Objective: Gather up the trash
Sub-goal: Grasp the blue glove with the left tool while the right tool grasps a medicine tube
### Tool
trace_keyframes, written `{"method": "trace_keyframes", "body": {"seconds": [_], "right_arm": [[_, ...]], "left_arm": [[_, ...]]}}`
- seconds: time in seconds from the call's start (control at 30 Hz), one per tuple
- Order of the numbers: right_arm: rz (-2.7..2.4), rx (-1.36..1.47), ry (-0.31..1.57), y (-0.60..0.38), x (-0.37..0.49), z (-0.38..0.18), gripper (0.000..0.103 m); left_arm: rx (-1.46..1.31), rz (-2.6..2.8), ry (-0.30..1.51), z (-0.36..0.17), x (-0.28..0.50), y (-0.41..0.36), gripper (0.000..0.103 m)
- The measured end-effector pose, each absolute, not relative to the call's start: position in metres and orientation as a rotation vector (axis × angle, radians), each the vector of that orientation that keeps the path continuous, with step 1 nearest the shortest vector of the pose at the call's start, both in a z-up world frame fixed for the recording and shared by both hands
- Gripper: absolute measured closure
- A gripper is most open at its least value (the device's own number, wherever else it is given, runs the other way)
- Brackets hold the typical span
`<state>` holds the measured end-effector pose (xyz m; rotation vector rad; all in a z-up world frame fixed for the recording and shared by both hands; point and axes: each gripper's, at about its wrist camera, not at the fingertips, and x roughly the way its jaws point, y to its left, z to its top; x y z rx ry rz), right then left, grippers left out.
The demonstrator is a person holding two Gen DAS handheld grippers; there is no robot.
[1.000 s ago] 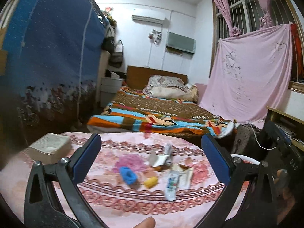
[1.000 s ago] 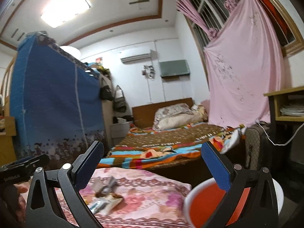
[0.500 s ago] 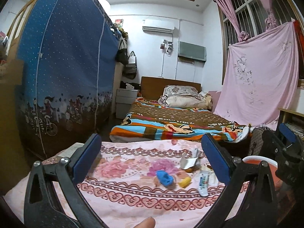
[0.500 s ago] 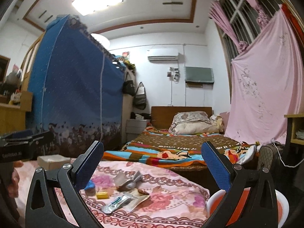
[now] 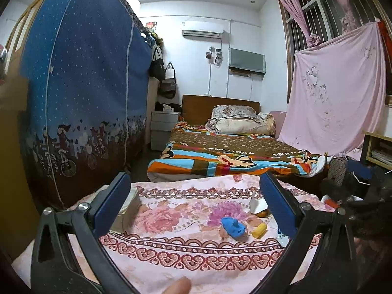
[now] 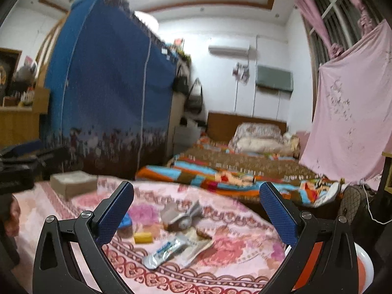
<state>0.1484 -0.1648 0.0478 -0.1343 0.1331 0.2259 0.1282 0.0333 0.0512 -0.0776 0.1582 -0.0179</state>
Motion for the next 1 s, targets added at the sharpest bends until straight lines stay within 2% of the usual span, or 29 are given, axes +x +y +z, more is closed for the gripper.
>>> {"method": "trace_keyframes", "body": {"seconds": [0.1, 0.2, 0.23, 0.33, 0.37, 0.43, 0.47, 0.57, 0.73, 0.8, 1.0], "right_arm": [[0.232, -0.134, 0.228, -0.162, 0.164, 0.042, 0.001], [0.26, -0.115, 0.327, -0.163, 0.179, 0.034, 0.012], [0.264, -0.11, 0.35, -0.163, 0.182, 0.033, 0.02], [0.292, -0.091, 0.45, -0.163, 0.194, 0.026, 0.034], [0.299, -0.091, 0.477, -0.162, 0.197, 0.023, 0.045], [0.31, -0.097, 0.511, -0.159, 0.2, 0.019, 0.056], [0.313, -0.1, 0.526, -0.158, 0.202, 0.017, 0.058], [0.327, -0.107, 0.561, -0.155, 0.207, 0.012, 0.063], [0.339, -0.107, 0.6, -0.152, 0.214, 0.008, 0.064], [0.351, -0.104, 0.613, -0.152, 0.216, 0.007, 0.064], [0.363, -0.095, 0.636, -0.152, 0.219, 0.004, 0.065]], "left_arm": [[-0.085, -0.038, 0.187, 0.05, 0.134, 0.034, 0.012], [-0.078, -0.059, 0.235, 0.047, 0.142, 0.03, 0.012], [-0.073, -0.064, 0.258, 0.046, 0.146, 0.028, 0.012], [-0.066, -0.079, 0.347, 0.039, 0.162, 0.025, 0.017], [-0.067, -0.082, 0.38, 0.037, 0.168, 0.024, 0.019], [-0.069, -0.094, 0.441, 0.031, 0.178, 0.023, 0.025], [-0.073, -0.109, 0.469, 0.029, 0.183, 0.022, 0.029], [-0.078, -0.155, 0.527, 0.021, 0.191, 0.02, 0.038], [-0.064, -0.236, 0.613, 0.011, 0.204, 0.009, 0.048], [-0.066, -0.257, 0.657, 0.006, 0.212, 0.005, 0.056], [-0.107, -0.287, 0.778, -0.01, 0.235, 0.004, 0.065]]}}
